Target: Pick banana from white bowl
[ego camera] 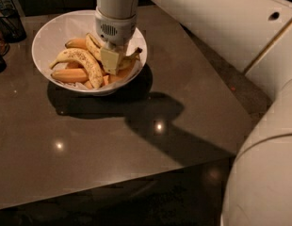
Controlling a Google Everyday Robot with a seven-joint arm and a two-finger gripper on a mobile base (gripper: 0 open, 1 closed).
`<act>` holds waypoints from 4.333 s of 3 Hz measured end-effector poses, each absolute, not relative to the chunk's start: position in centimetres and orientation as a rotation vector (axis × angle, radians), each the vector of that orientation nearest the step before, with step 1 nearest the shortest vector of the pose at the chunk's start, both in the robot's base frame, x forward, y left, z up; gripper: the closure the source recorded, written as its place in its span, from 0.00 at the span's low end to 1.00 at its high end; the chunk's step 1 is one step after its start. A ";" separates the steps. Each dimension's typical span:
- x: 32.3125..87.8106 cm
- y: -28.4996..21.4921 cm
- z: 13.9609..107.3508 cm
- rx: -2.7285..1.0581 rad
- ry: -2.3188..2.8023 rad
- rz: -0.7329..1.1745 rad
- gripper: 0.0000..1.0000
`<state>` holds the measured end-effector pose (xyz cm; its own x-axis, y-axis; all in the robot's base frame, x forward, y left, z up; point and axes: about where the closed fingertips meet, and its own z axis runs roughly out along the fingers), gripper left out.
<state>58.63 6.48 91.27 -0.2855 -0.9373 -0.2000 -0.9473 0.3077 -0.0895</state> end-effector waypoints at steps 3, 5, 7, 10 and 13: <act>57.7 6.7 92.3 -1.765 2.270 0.078 1.00; 54.9 4.0 96.7 -1.764 2.068 0.130 1.00; 54.2 4.1 97.4 -1.797 2.034 0.168 1.00; 51.5 6.8 102.0 -1.851 1.954 0.162 1.00; 46.9 4.3 100.5 -1.789 2.018 0.238 1.00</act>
Offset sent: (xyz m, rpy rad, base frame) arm -0.0032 0.0083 -0.0026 -0.0106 -0.0010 0.0306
